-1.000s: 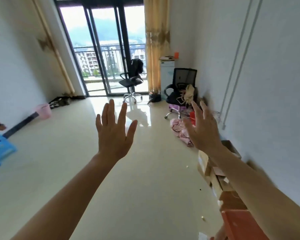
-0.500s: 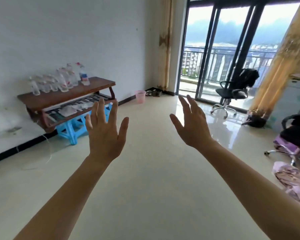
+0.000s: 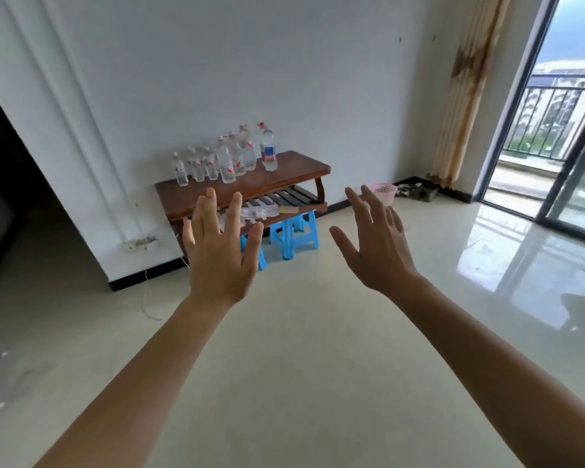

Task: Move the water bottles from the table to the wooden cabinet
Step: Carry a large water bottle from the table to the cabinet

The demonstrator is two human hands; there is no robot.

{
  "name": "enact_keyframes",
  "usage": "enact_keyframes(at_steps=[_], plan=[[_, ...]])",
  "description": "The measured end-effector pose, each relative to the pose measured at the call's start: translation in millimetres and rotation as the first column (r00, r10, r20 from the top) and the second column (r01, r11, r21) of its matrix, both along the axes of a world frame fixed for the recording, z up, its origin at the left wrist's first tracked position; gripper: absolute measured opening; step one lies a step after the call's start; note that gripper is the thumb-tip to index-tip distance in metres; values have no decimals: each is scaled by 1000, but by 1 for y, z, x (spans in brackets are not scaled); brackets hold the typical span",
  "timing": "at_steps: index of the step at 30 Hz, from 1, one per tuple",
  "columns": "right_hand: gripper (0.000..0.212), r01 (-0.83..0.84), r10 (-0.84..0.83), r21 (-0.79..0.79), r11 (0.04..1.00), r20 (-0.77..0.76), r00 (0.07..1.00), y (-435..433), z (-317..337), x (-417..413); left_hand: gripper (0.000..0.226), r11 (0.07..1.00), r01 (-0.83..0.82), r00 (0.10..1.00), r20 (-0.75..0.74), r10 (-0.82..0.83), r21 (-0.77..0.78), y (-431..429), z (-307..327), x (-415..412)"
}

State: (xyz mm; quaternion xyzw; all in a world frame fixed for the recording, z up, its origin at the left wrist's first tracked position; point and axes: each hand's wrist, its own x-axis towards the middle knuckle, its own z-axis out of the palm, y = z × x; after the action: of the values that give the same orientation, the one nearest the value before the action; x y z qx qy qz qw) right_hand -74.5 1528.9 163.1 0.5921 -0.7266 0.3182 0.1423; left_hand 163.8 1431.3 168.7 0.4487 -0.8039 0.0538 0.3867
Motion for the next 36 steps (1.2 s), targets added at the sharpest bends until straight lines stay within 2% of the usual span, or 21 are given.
enact_keyframes(at_steps=[4, 7, 13, 16, 19, 26, 36], plan=[[71, -107, 110, -35, 994, 81, 991, -117, 14, -8, 63, 993, -108, 994, -5, 108, -46, -81, 12, 6], [75, -194, 192, 0, 981, 123, 974, -203, 6, -2, 62, 983, -178, 984, -12, 178, -41, -145, 4, 15], [72, -267, 265, 3, 964, 121, 957, -363, -11, -1, 63, 975, -222, 975, -34, 222, -22, -286, -20, 12], [70, -269, 269, -4, 963, 74, 960, -442, -12, -8, 62, 976, -214, 976, -54, 212, -43, -366, -28, -1], [70, -253, 253, -20, 967, 67, 965, -516, -4, -24, 63, 982, -190, 980, -62, 190, 0, -450, -24, -19], [68, -168, 168, -20, 986, 47, 985, -653, -5, -83, 64, 994, -113, 993, -24, 113, 15, -616, -15, -75], [69, -156, 146, 36, 987, 189, 971, -900, -59, -199, 67, 980, -150, 988, 41, 146, 134, -866, -59, -186]])
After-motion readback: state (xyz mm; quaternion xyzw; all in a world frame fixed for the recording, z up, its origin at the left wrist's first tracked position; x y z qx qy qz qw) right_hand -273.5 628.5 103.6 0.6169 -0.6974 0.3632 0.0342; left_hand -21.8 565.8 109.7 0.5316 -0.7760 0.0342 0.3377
